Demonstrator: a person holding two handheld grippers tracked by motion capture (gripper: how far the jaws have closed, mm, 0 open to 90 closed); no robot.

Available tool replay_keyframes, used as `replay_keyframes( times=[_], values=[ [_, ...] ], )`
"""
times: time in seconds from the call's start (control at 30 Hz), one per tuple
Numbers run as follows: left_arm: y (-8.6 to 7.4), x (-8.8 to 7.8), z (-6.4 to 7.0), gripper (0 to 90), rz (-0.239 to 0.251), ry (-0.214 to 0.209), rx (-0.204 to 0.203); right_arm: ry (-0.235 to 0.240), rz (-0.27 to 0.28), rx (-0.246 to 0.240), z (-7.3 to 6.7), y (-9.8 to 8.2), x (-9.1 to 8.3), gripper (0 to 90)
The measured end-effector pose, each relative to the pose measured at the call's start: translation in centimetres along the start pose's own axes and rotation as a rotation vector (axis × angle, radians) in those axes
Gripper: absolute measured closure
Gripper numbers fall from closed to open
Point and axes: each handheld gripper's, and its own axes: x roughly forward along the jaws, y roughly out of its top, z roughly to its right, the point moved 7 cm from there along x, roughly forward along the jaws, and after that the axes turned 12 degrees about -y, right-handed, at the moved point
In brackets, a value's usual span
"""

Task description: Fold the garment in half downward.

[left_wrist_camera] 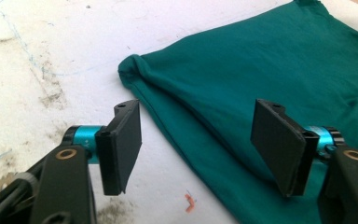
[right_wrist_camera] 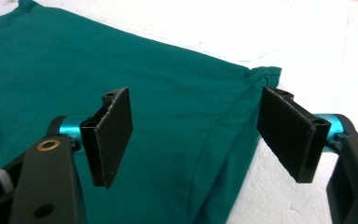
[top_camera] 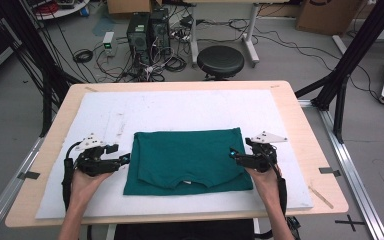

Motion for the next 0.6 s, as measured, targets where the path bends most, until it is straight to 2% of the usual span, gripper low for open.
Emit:
replay_keyframes(
  times=[0.2,0.4,0.47,0.6],
  values=[
    [-0.37,-0.04,0.1,28.4,-0.01,0.01,0.0,-0.006,0.006,0.004,0.49,-0.41,-0.47,27.1],
    [-0.37,0.03,0.41,26.9,-0.011,0.011,0.021,-0.009,-0.004,0.007,0.83,-0.82,-0.53,27.1],
    [-0.28,-0.05,0.37,24.8,-0.004,0.038,0.02,-0.006,-0.009,0.014,0.83,-0.85,-0.54,27.1],
    [-0.25,-0.04,0.5,23.8,-0.001,0.034,0.013,-0.006,-0.008,0.006,0.73,-0.7,-0.55,27.1]
  ],
)
